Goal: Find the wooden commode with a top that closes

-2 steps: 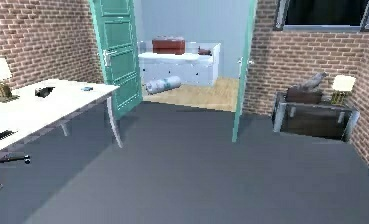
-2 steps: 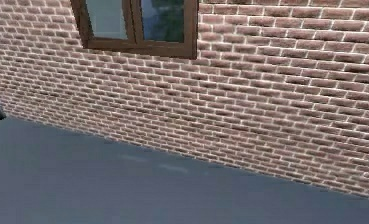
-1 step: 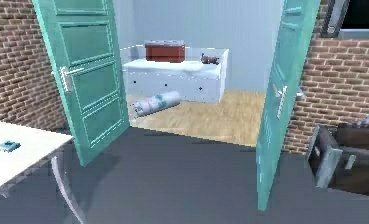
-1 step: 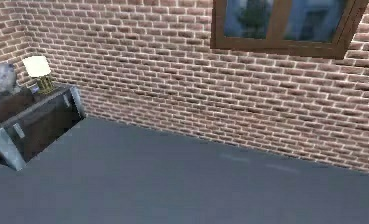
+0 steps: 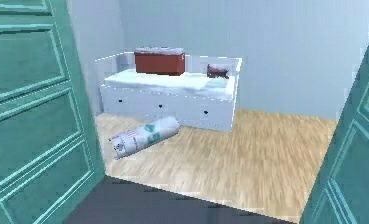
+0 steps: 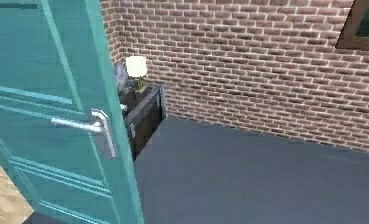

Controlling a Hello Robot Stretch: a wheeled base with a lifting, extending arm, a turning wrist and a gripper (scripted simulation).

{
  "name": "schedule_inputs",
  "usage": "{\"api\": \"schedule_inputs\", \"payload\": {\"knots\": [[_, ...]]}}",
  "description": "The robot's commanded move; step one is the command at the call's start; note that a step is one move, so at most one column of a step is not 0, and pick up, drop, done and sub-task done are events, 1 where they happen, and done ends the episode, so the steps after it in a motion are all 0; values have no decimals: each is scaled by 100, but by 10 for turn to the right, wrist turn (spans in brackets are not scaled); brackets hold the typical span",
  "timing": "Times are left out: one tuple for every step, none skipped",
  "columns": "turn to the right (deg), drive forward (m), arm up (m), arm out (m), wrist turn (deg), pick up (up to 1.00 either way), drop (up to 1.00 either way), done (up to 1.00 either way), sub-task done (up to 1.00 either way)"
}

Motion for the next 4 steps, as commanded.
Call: {"api": "schedule_inputs", "payload": {"knots": [[-60, 0, 0, 0, 0, 0, 0, 0, 0], [0, 20, 0, 0, 0, 0, 0, 0, 0], [270, 0, 0, 0, 0, 0, 0, 0, 0], [0, 100, 0, 0, 0, 0, 0, 0, 0]]}}
